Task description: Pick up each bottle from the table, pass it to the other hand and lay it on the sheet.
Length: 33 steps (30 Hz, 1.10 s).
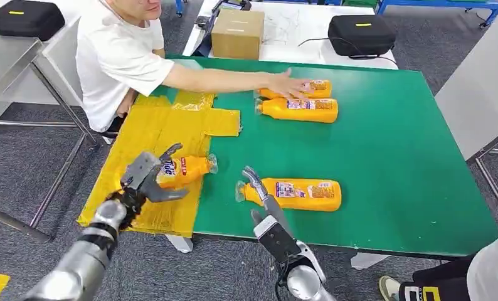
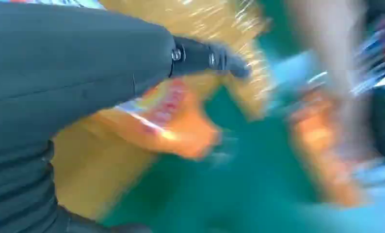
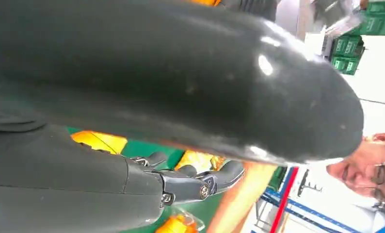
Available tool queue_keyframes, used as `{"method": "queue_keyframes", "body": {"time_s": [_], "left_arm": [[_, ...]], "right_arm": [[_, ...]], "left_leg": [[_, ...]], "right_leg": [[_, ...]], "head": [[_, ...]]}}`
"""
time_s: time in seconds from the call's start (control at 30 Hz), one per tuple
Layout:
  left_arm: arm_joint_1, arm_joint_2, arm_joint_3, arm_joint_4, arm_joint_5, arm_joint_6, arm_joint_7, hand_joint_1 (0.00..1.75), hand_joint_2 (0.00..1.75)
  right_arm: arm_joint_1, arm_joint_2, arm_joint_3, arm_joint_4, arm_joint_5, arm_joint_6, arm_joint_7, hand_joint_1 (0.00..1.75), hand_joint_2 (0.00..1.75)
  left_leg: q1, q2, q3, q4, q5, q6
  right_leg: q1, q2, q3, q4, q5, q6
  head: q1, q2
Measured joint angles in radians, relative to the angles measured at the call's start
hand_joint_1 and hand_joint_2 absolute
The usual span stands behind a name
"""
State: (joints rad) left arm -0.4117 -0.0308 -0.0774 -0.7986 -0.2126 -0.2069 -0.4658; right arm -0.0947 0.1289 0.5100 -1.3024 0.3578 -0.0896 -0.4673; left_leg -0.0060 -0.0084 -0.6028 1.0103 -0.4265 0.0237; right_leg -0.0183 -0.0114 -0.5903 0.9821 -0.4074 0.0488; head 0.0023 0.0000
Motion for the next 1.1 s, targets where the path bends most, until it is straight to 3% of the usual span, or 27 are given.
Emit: {"method": "queue_keyframes", "body": {"time_s": [0.13,0.17,0.3,0.4,0.63,0.83,0.93,1.1], "left_arm": [[0.076,-0.058,0.0,-0.181,0.124,0.096,0.013,0.0,1.75],[0.085,-0.063,-0.001,-0.209,0.132,0.102,0.015,0.0,1.75],[0.127,-0.1,-0.004,-0.327,0.231,0.119,-0.074,0.0,1.75],[0.163,-0.132,-0.042,-0.472,0.251,0.227,-0.117,0.0,1.75],[0.206,-0.14,-0.086,-0.69,0.255,0.37,-0.194,0.0,1.75],[0.304,-0.143,-0.082,-0.825,0.41,0.25,-0.12,0.0,1.75],[0.399,-0.15,-0.082,-0.896,0.422,0.226,-0.107,0.0,1.75],[0.525,-0.154,-0.081,-0.978,0.363,0.241,-0.121,0.0,1.75]], "right_arm": [[0.012,-0.005,0.006,0.0,0.007,-0.005,-0.002,0.0,0.0],[0.013,-0.005,0.007,0.0,0.008,-0.006,-0.003,0.0,1.75],[0.013,-0.011,0.014,0.001,0.021,-0.014,-0.012,0.0,1.75],[0.012,-0.013,0.023,0.004,0.022,-0.018,-0.017,0.0,1.75],[0.01,-0.014,0.046,0.015,0.034,-0.031,-0.016,0.0,1.75],[0.009,-0.085,0.037,0.019,0.4,-0.283,0.115,0.0,1.75],[0.023,-0.145,-0.012,0.006,0.573,-0.317,0.221,0.0,1.75],[0.044,-0.226,-0.129,-0.005,0.68,-0.316,0.289,0.0,1.75]], "left_leg": [[0.0,0.0,-0.005,0.0,0.0,0.0],[0.0,0.0,-0.005,0.0,0.0,0.0],[0.001,0.0,-0.007,0.0,0.0,0.0],[0.001,0.0,-0.008,0.0,0.0,0.0],[0.001,0.0,-0.009,0.0,0.0,0.0],[0.0,0.0,-0.009,0.0,0.0,0.0],[-0.001,0.0,-0.009,0.0,-0.001,0.001],[-0.001,0.0,-0.009,0.0,-0.003,0.001]], "right_leg": [[0.0,0.0,-0.004,0.0,0.0,0.0],[0.0,0.0,-0.004,0.0,0.0,0.0],[0.001,0.0,-0.007,0.0,0.0,0.0],[0.001,0.0,-0.007,0.0,0.0,0.0],[0.001,0.0,-0.007,0.0,0.0,0.0],[0.001,0.0,-0.007,0.0,0.0,0.0],[-0.001,0.0,-0.007,-0.001,0.0,0.0],[-0.001,0.0,-0.008,-0.002,0.0,0.001]], "head": [[0.0,0.0],[0.0,0.0],[0.0,0.0],[0.0,0.0],[-0.001,0.0],[0.0,0.0],[0.0,0.0],[-0.001,0.0]]}}
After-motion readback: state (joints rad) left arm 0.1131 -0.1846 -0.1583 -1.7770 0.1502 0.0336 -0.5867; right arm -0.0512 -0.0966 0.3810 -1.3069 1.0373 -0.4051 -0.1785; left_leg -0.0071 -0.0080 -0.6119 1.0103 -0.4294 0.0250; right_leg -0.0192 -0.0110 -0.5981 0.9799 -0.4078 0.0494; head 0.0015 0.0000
